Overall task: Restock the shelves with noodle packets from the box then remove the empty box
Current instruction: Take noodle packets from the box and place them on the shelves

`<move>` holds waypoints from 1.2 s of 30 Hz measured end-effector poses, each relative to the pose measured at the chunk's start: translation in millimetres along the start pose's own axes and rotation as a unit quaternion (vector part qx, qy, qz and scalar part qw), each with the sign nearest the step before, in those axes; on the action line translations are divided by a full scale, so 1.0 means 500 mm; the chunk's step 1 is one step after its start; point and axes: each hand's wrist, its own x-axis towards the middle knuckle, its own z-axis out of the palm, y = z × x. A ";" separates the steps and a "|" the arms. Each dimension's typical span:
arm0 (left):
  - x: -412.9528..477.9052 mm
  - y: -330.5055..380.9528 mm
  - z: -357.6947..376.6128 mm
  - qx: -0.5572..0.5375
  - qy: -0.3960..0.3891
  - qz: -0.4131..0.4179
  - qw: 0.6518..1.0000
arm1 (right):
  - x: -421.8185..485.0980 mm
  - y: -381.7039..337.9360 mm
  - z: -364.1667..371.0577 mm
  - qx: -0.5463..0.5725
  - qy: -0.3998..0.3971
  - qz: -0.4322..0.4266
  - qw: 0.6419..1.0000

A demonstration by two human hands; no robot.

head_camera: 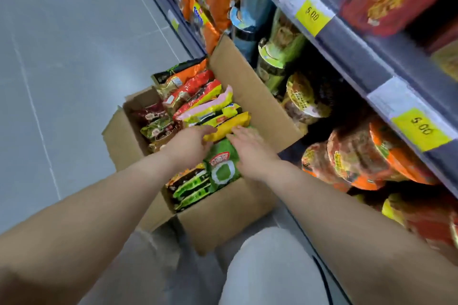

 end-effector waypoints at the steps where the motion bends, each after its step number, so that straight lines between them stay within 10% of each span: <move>1: 0.011 -0.006 0.013 0.005 0.011 0.007 1.000 | 0.010 0.006 0.019 -0.030 0.014 -0.010 0.999; 9: 0.036 -0.022 0.069 0.032 0.063 0.003 0.997 | -0.010 0.037 0.119 -0.115 0.211 -0.025 0.970; 18: 0.074 0.043 0.111 0.292 0.052 -0.020 0.955 | -0.040 0.069 0.132 -0.106 0.227 -0.038 0.967; 24: 0.083 0.044 0.108 0.202 0.041 -0.053 0.977 | -0.086 0.096 0.125 -0.042 0.271 -0.031 0.961; 36: -0.114 0.104 -0.258 0.155 0.073 -0.040 0.984 | -0.249 -0.050 -0.222 0.138 0.142 0.175 0.964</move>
